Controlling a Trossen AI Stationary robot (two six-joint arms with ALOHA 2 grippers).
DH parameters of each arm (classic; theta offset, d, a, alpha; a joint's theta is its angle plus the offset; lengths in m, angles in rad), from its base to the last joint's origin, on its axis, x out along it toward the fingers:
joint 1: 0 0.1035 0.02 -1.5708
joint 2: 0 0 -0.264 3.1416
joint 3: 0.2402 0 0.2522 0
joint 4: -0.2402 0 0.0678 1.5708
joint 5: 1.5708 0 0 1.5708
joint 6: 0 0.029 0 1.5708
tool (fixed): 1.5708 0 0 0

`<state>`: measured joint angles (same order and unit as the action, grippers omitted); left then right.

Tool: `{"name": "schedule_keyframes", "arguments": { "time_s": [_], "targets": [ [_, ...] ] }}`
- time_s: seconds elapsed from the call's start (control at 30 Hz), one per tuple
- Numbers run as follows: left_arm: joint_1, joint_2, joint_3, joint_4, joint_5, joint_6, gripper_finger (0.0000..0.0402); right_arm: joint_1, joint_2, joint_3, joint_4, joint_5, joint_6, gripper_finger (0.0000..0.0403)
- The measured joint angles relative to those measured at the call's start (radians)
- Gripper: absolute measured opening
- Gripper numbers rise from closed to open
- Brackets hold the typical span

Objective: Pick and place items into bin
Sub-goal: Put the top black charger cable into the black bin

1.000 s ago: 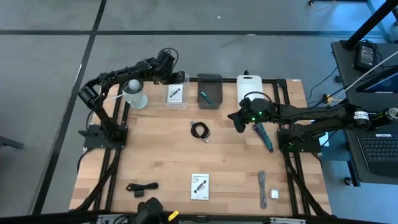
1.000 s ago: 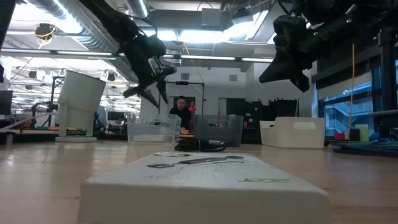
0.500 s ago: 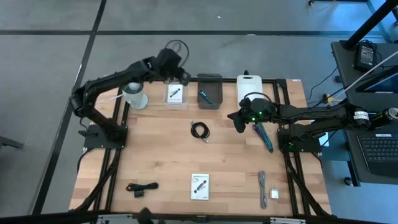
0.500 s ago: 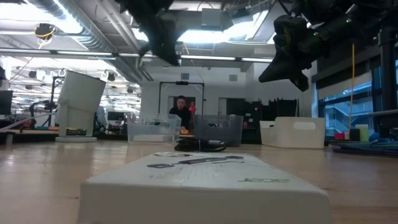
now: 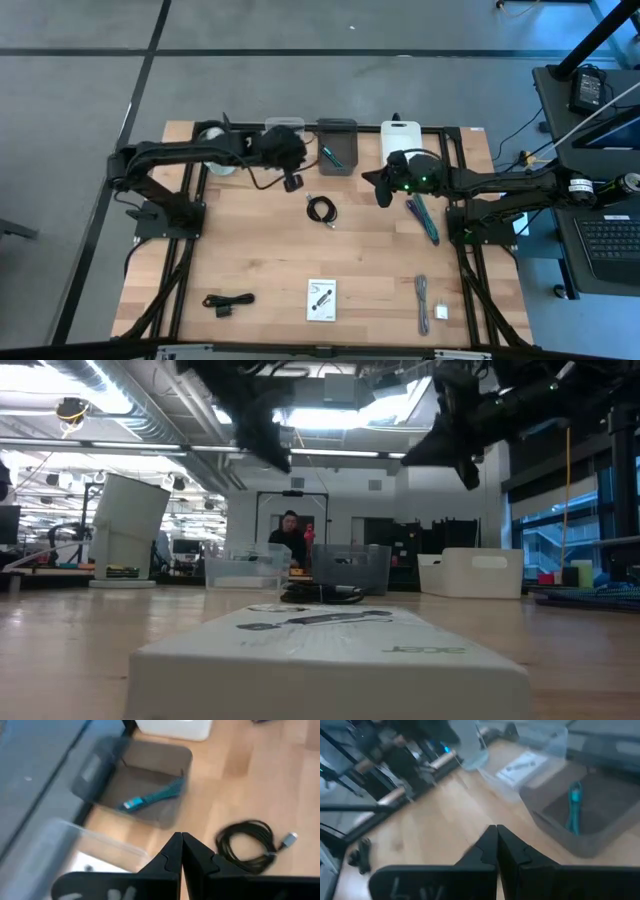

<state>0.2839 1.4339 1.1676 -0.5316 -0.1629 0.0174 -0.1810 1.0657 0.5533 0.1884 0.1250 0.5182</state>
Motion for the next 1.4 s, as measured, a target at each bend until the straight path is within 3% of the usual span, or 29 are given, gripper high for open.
{"name": "schedule_keyframes", "arguments": {
  "time_s": [0.23, 0.33, 0.5, 0.7, 0.9, 1.4],
  "targets": [
    [-0.034, -0.274, -0.395, 0.277, 0.037, -0.124, 0.0001, 0.058, 0.035, 0.089, 0.027, 0.031, -0.082, 0.0003],
    [-0.075, -0.409, -0.513, 0.341, 0.038, -0.16, 0.0001, 0.096, 0.109, 0.218, -0.09, 0.072, -0.113, 0.0002],
    [-0.16, -0.59, -0.632, 0.399, 0.029, -0.149, 0.0001, 0.122, 0.302, 0.495, -0.428, 0.104, -0.106, 0.0003],
    [-0.266, -0.728, -0.701, 0.398, -0.033, -0.179, 0.0001, 0.126, 0.549, 0.805, -0.719, 0.105, -0.048, 0.0005],
    [-0.341, -0.784, -0.723, 0.4, -0.068, -0.18, 0.0002, 0.126, 0.735, 1.013, -0.893, 0.099, 0.051, 0.0022],
    [-0.433, -0.792, -0.722, 0.373, -0.064, -0.218, 0.0002, 0.125, 0.944, 1.058, -1.002, 0.088, 0.212, 0.0186]
  ]
}}
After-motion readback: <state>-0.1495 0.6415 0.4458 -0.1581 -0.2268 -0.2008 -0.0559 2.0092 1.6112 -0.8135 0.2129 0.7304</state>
